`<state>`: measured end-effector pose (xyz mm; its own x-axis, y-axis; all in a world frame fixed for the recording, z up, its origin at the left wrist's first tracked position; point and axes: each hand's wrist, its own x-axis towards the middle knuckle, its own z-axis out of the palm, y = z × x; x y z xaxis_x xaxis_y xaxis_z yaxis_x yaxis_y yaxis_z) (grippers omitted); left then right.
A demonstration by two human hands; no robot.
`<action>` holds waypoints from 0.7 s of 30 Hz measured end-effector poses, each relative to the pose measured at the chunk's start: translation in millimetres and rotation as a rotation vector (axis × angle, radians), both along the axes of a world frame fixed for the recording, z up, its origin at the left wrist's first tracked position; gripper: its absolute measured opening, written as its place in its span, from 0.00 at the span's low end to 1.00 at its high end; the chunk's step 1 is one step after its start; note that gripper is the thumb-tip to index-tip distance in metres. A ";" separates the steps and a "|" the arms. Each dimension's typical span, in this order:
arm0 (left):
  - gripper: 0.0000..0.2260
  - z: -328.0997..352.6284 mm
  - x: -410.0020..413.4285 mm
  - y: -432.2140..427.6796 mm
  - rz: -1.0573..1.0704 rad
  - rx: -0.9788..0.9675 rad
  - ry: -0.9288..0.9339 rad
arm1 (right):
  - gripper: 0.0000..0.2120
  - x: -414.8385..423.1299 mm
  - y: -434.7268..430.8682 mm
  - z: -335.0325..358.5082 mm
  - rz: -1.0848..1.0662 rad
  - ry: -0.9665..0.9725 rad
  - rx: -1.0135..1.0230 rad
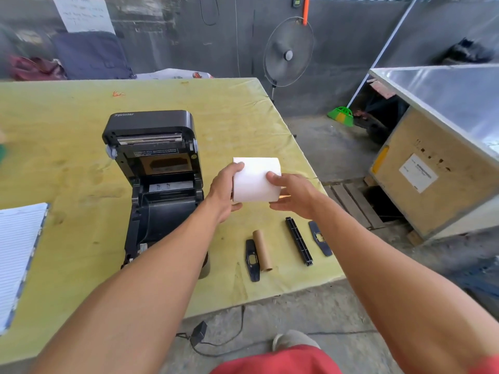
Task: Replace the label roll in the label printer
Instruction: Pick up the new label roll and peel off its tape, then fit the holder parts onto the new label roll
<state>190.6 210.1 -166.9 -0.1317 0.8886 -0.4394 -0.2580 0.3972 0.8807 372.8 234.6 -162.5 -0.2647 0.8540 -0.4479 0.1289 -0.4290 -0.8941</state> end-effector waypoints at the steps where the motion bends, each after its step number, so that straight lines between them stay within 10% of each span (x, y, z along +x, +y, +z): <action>1: 0.14 -0.9 0.6 -0.9 -0.012 0.034 0.042 | 0.16 3.0 1.2 1.8 -0.010 0.025 -0.033; 17: 0.13 -19.4 45.8 -0.4 0.363 0.063 0.020 | 0.30 44.0 19.3 -3.4 0.179 -0.055 -0.152; 21: 0.14 -27.3 42.9 -6.2 0.401 0.016 -0.076 | 0.23 57.8 13.6 -36.4 0.128 -0.607 0.104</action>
<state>233.5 203.9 -194.2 -0.4366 0.7803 -0.4477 -0.4545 0.2381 0.8583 430.6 248.2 -198.9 -0.0921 0.8795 -0.4669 0.6709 -0.2917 -0.6817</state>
